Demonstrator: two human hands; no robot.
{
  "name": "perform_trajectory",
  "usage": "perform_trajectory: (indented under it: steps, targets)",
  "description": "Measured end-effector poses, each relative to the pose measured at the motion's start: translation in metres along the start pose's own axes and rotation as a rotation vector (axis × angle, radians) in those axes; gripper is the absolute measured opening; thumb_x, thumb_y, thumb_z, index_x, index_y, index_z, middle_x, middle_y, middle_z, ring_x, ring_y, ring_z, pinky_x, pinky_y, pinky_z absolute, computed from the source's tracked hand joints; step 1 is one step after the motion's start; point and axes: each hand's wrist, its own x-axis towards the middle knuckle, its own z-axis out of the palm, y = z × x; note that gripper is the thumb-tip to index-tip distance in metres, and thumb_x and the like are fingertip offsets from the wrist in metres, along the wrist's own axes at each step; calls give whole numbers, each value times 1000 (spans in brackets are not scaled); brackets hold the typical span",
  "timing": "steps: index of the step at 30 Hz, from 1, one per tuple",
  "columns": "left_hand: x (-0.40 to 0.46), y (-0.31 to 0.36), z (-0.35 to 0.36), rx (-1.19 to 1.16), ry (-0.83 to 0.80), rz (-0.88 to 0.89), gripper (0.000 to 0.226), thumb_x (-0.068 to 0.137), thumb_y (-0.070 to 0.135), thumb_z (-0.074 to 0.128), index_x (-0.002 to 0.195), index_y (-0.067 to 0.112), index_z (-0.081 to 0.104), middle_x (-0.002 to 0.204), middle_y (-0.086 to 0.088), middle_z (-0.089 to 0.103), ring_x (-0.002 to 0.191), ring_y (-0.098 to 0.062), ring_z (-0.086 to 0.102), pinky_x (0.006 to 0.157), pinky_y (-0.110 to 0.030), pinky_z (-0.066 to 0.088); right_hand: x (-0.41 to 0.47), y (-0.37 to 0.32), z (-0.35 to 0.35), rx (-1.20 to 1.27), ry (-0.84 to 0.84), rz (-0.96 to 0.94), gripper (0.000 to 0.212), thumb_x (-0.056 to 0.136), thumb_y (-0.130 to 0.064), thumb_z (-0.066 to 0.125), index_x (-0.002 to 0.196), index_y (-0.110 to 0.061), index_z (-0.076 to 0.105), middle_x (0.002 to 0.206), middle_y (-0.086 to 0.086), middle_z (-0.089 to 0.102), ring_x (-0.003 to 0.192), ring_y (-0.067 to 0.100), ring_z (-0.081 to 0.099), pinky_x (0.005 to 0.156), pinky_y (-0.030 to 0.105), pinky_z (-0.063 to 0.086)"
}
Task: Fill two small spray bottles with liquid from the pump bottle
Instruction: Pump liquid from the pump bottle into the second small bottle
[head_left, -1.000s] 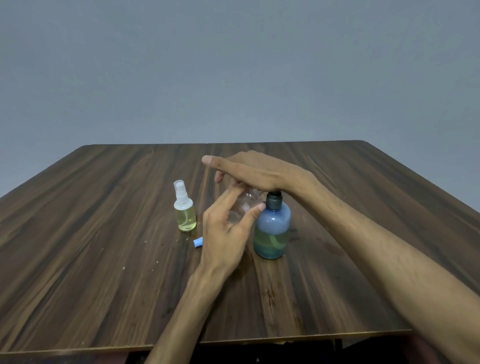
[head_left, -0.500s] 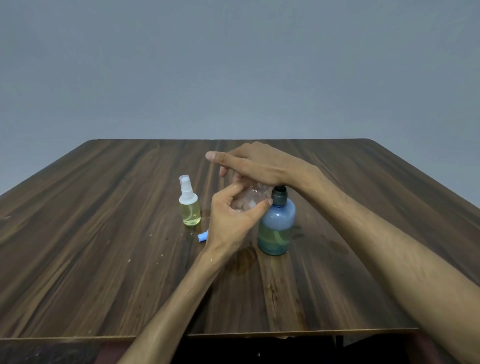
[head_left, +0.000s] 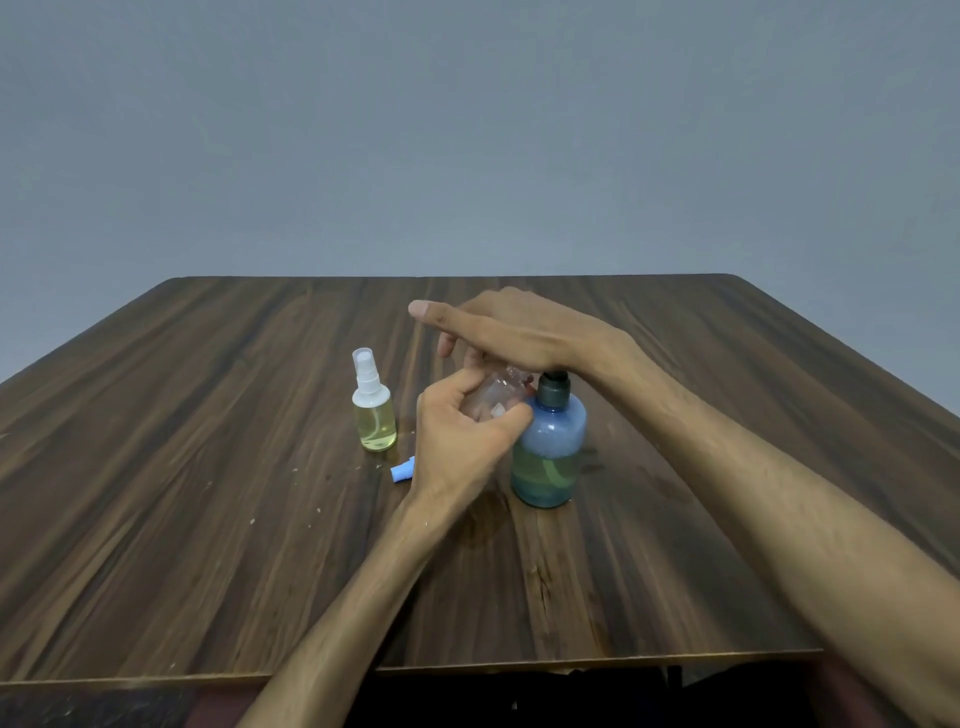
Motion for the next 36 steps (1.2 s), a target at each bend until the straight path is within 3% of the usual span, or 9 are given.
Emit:
perform_trajectory:
  steps: [5, 9, 12, 15, 19, 22, 27, 32, 36]
  targets:
    - [0, 2, -1, 54, 28, 41, 21, 75, 11, 73, 94, 9, 83, 79, -2, 79, 74, -6, 67, 69, -24, 54, -1, 3, -1, 29, 67, -52, 73, 100, -82, 31, 96, -28, 79, 75, -11, 77, 76, 7, 73, 84, 34, 55]
    - [-2, 4, 0, 93, 40, 74, 15, 78, 9, 77, 91, 14, 82, 75, 7, 77, 73, -2, 67, 63, -27, 54, -2, 1, -1, -28, 97, -67, 73, 100, -82, 35, 96, -24, 80, 78, -10, 78, 78, 12, 73, 86, 39, 59]
    - [-4, 6, 1, 98, 35, 72, 31, 80, -4, 78, 81, 27, 76, 66, 20, 68, 65, 4, 61, 64, -13, 46, -2, 2, -3, 38, 164, -101, 71, 102, -80, 34, 96, -25, 78, 78, -7, 79, 74, 8, 73, 89, 39, 59]
    - [-4, 9, 3, 71, 67, 45, 13, 75, 6, 74, 84, 12, 79, 67, 8, 69, 66, 0, 59, 64, -20, 47, -3, 2, 2, 1, 85, -45, 76, 102, -81, 26, 99, -26, 78, 80, -5, 79, 80, 12, 74, 91, 39, 58]
    - [-6, 10, 3, 70, 78, 71, 20, 74, 2, 70, 88, 10, 82, 78, -2, 77, 74, -2, 65, 70, -19, 52, 2, 2, -4, 82, 92, -10, 79, 103, -80, 21, 105, -25, 77, 81, -2, 80, 77, 12, 77, 90, 38, 58]
    - [-5, 7, 5, 54, 96, 62, 16, 74, 4, 71, 87, 1, 79, 79, -15, 75, 73, -8, 64, 69, -28, 52, 1, 2, 1, 16, 25, 16, 82, 104, -80, 16, 110, -24, 77, 84, -3, 79, 84, 17, 76, 94, 40, 56]
    - [-6, 6, 5, 63, 97, 78, 17, 74, 3, 72, 88, 6, 81, 79, -8, 77, 74, -7, 65, 70, -24, 54, 0, 1, -4, 51, 65, 3, 80, 103, -80, 18, 111, -24, 76, 83, -3, 80, 82, 13, 76, 87, 36, 55]
    - [-5, 6, 6, 25, 103, 42, 16, 74, 5, 70, 86, -3, 77, 79, -20, 73, 73, -10, 61, 69, -29, 51, 2, -2, 0, -21, -34, 33, 86, 102, -81, 21, 96, -20, 82, 80, -8, 76, 84, 13, 73, 86, 33, 52]
    - [-8, 7, 5, 14, 86, 47, 14, 75, 1, 69, 84, 4, 79, 78, -12, 74, 71, -4, 61, 68, -20, 50, 6, 3, -4, 27, -36, 13, 93, 103, -81, 18, 86, -16, 82, 80, -3, 81, 82, 17, 76, 89, 36, 56]
